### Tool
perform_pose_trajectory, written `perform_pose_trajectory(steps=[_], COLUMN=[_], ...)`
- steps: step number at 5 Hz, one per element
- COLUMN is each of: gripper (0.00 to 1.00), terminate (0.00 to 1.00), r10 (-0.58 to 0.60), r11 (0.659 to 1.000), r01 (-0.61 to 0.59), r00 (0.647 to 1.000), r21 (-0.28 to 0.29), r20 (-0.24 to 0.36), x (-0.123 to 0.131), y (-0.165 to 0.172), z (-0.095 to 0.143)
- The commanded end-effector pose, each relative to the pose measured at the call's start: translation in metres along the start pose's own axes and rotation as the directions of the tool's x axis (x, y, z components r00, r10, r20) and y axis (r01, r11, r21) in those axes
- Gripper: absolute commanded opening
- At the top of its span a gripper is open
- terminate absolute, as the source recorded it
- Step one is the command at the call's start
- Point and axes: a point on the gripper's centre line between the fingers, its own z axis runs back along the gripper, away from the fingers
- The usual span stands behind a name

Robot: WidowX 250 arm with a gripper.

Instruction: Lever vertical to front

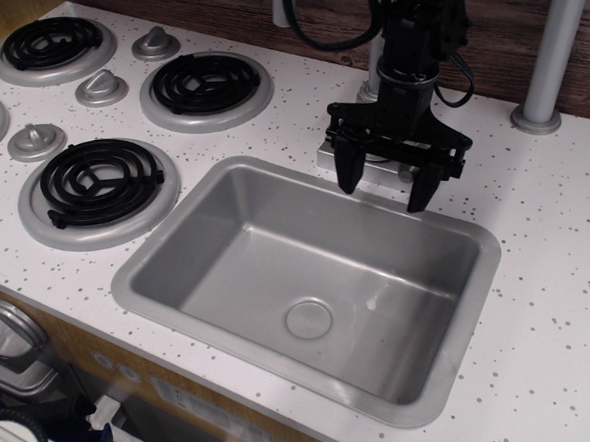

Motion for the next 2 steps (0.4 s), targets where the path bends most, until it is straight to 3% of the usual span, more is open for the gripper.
perform_pose_trajectory(steps=[1,2], gripper=[1.0,1.0], terminate=[0.0,1.0], r10=[0.017,0.028], r11=[1.0,0.999], r01=[-0.02,-0.032], r00=[0.992,0.988], r21=[0.019,0.026], r20=[0.128,0.15], x=[0.0018,-0.0023], y=[-0.0064,-0.0092], z=[0.0504,0.0534])
